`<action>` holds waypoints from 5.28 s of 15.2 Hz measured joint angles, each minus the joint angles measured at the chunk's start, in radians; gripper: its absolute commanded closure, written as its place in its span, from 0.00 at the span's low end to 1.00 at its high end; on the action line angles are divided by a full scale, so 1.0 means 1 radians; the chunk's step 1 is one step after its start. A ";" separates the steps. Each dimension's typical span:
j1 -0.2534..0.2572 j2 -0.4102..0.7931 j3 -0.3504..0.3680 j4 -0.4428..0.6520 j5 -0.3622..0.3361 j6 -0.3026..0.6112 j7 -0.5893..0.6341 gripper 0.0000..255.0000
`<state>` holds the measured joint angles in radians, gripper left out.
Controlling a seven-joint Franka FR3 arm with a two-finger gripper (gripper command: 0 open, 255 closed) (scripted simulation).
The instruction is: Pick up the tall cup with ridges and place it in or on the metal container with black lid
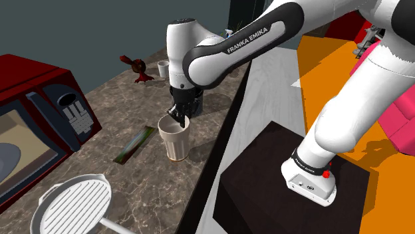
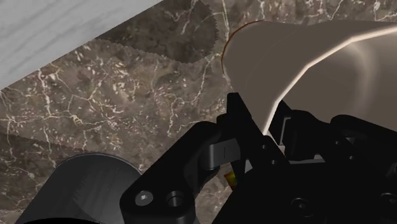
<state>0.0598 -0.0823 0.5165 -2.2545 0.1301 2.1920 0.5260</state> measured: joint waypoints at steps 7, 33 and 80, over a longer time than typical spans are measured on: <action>-0.002 -0.040 -0.009 0.063 0.014 -0.100 -0.009 1.00; -0.031 -0.089 -0.062 0.346 0.014 -0.433 -0.048 1.00; -0.248 0.477 -0.268 0.926 -0.162 -0.503 -0.453 1.00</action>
<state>-0.1886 0.3946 0.2489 -1.3282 -0.0321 1.6886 0.0732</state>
